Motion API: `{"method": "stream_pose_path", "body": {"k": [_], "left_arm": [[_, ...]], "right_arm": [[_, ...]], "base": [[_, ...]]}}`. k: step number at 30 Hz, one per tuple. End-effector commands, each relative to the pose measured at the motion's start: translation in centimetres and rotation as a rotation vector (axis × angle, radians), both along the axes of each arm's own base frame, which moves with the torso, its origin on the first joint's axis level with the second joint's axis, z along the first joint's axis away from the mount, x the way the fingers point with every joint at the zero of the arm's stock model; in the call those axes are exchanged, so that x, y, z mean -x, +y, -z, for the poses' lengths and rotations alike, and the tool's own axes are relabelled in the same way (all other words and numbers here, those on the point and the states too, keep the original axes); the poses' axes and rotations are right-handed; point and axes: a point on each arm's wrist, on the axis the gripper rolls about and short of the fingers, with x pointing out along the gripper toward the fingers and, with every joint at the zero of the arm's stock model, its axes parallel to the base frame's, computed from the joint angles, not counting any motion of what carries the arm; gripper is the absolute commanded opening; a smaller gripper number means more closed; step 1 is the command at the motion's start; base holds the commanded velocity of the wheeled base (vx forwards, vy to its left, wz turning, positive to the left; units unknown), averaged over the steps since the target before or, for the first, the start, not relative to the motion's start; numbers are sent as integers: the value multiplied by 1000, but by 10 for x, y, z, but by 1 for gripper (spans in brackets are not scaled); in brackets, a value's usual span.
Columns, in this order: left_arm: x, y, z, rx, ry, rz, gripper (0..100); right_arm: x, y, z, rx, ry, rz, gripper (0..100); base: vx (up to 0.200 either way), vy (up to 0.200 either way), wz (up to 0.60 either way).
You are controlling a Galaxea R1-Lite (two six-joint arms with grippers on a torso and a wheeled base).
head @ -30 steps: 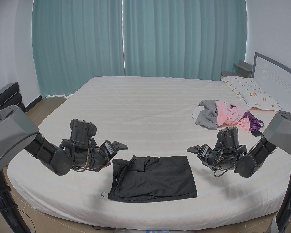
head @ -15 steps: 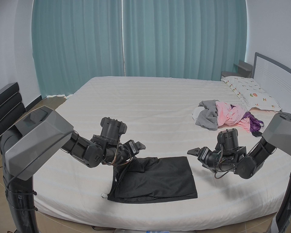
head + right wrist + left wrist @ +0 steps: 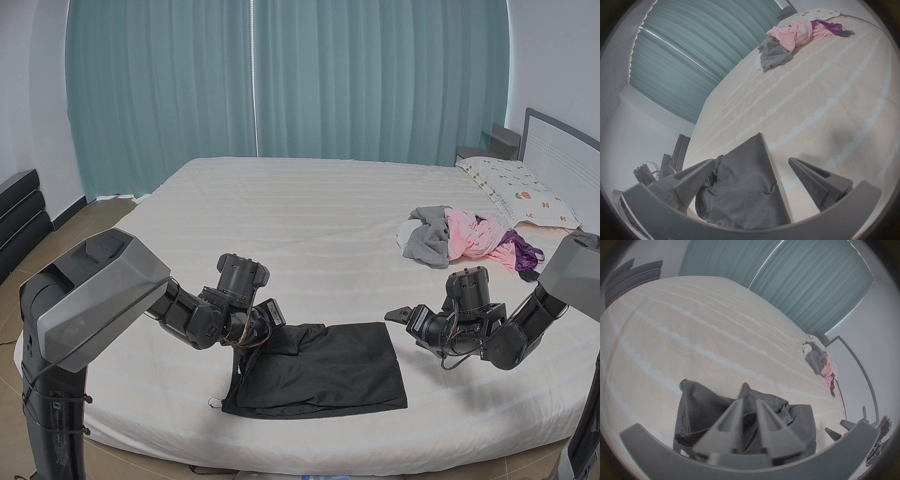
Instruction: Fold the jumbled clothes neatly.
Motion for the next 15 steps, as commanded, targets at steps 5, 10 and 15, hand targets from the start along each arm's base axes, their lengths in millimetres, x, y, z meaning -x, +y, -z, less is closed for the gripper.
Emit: {"method": "stream_pose_path", "body": {"k": [5, 10, 15], "left_arm": [[4, 13, -11, -27, -4, -53, 0], [11, 33, -22, -25, -5, -91, 0], [12, 47, -29, -20, -7, -124, 0]], "right_arm": [[-2, 1, 6, 5, 14, 0, 100], [-3, 1, 5, 4, 9, 0, 100], [-3, 1, 5, 2, 7, 0, 100]], "base": [[0, 0, 0], [0, 0, 0], [0, 0, 0]]}}
